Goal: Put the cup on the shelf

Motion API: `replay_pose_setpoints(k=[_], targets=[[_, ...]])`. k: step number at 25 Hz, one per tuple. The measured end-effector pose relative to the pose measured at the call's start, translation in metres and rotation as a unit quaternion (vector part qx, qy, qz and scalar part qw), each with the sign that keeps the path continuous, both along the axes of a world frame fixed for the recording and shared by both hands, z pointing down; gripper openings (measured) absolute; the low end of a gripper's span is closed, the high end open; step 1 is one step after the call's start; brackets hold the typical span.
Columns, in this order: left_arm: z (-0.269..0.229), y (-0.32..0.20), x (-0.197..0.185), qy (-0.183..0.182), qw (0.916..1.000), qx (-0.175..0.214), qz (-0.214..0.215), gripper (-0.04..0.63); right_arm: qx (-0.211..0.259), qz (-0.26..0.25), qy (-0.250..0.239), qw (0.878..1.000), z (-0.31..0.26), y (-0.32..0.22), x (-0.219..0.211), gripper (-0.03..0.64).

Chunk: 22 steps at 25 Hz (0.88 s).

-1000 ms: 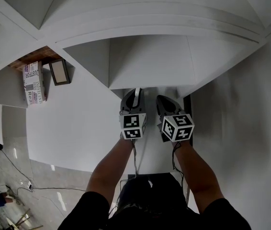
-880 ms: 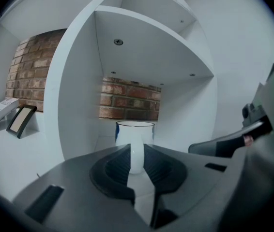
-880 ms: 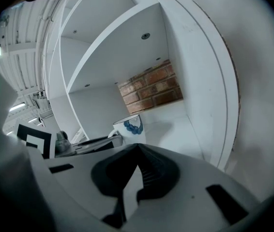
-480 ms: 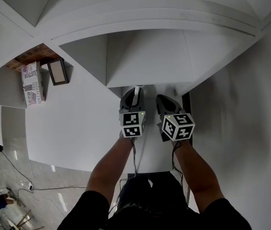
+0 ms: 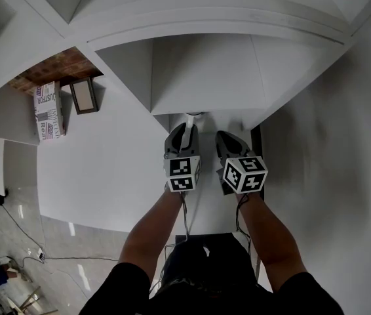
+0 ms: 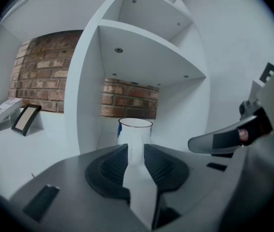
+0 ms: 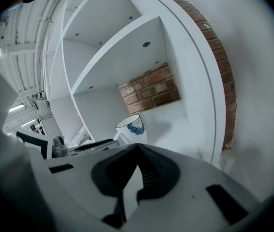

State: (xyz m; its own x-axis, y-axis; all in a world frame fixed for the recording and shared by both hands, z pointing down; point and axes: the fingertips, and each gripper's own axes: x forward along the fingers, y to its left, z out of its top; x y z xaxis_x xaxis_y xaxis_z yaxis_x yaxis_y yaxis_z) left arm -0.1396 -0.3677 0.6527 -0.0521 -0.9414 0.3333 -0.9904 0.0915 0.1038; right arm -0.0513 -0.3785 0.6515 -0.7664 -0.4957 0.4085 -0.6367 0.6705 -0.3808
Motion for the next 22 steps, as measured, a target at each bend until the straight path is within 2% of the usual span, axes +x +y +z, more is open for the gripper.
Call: replay_pose_setpoints(k=[7, 10, 18, 22], targets=[[-0.017, 0.038, 0.000, -0.004, 0.9997, 0.006, -0.023, 0.089, 0.005, -0.003, 0.004, 1.000, -0.012, 0.019, 0.008, 0.000], [-0.035, 0.060, 0.007, -0.005, 0.9995, 0.010, -0.028, 0.038, 0.014, -0.008, 0.002, 1.000, -0.028, 0.031, 0.015, 0.000], [-0.100, 0.129, 0.034, 0.009, 0.9991, 0.009, -0.039, 0.006, 0.076, -0.038, 0.013, 0.996, -0.099, 0.076, 0.039, 0.000], [-0.123, 0.159, 0.036, 0.004, 0.9992, 0.010, -0.038, 0.005, 0.087, -0.052, 0.015, 0.995, -0.119, 0.101, 0.042, 0.000]])
